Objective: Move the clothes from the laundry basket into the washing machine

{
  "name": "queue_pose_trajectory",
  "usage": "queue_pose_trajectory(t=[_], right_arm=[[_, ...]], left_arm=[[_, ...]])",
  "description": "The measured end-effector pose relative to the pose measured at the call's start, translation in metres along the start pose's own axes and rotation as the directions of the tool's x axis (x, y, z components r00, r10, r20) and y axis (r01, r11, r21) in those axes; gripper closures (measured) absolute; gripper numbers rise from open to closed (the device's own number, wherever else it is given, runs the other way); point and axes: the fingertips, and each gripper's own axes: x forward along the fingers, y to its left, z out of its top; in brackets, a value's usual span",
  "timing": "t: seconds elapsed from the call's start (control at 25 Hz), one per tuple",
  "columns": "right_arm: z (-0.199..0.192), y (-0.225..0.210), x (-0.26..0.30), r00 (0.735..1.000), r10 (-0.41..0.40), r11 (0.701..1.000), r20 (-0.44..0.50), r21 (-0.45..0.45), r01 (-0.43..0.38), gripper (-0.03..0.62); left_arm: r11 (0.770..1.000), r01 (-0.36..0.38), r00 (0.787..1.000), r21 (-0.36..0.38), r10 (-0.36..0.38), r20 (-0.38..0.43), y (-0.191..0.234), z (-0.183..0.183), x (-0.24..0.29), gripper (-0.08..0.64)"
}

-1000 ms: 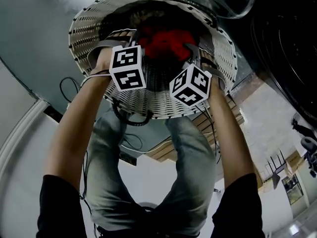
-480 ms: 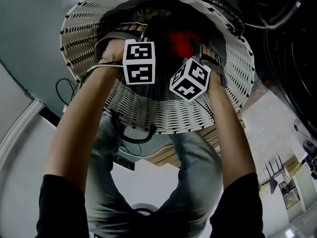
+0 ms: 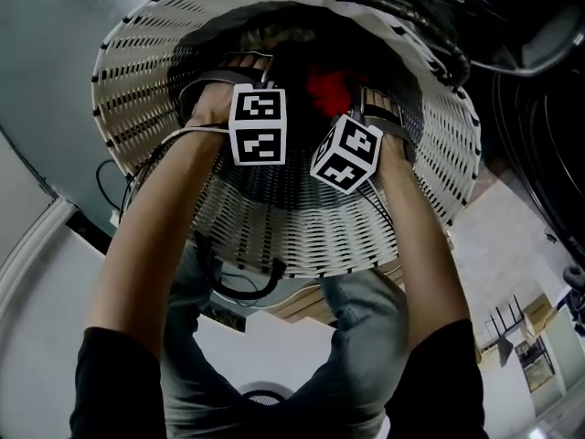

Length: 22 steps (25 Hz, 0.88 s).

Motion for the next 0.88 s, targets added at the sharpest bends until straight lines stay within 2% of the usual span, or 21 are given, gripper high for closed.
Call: queue_pose_trajectory(t=[0.48, 0.76, 0.88], right_arm=[[-0.004, -0.003, 0.047, 0.999, 0.038, 0.999, -0.013, -0.03, -0.038, 0.006], [-0.008, 0.005, 0.072, 0.991, 0.137, 0.99, 0.0, 0.028, -0.137, 0.005], [-0.008, 0.005, 0.078, 0.988, 0.154, 0.987, -0.002, 0.044, -0.154, 0.005]], left_arm=[[1.0, 0.009, 0.998, -0.009, -0.009, -0.06, 0.004, -0.012, 0.049, -0.009], [1.0, -0.007, 0.998, -0.018, 0.006, -0.063, 0.009, -0.018, 0.08, -0.009], [0.999, -0.004, 0.994, -0.043, -0.001, -0.11, 0.009, -0.022, 0.085, -0.006]])
